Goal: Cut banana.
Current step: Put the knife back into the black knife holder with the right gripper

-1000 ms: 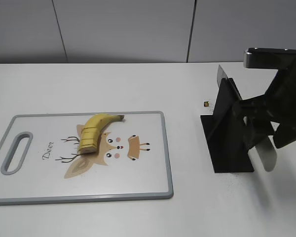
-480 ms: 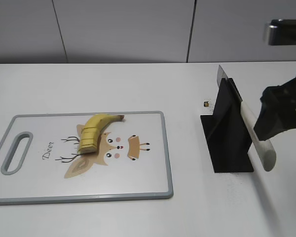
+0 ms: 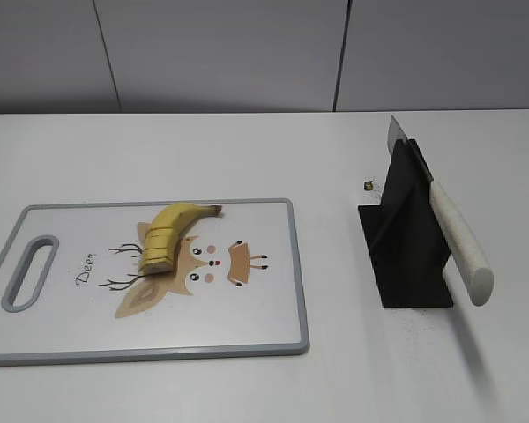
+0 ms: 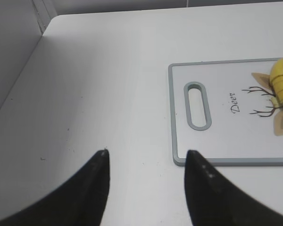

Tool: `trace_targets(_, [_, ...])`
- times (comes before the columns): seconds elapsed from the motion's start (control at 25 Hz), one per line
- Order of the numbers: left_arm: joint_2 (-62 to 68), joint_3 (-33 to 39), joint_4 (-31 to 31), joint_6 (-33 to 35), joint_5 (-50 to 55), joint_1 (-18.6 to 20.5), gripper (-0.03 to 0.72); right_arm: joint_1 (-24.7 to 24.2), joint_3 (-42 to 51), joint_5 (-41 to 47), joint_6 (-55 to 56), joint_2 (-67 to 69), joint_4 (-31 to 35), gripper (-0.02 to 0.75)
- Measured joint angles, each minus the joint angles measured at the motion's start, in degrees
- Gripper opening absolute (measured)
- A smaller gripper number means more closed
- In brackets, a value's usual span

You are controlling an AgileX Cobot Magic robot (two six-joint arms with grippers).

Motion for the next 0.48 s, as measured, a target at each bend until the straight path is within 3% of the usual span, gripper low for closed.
trace_targets(0.2, [0.0, 0.0, 0.0, 0.0, 0.0, 0.0, 0.499, 0.0, 7.0, 0.2, -0.8, -12.5, 0.0, 0.593])
trace_targets(0.48, [0.0, 0.0, 0.0, 0.0, 0.0, 0.0, 0.498, 0.0, 7.7, 2.0, -1.6, -26.8, -0.3, 0.593])
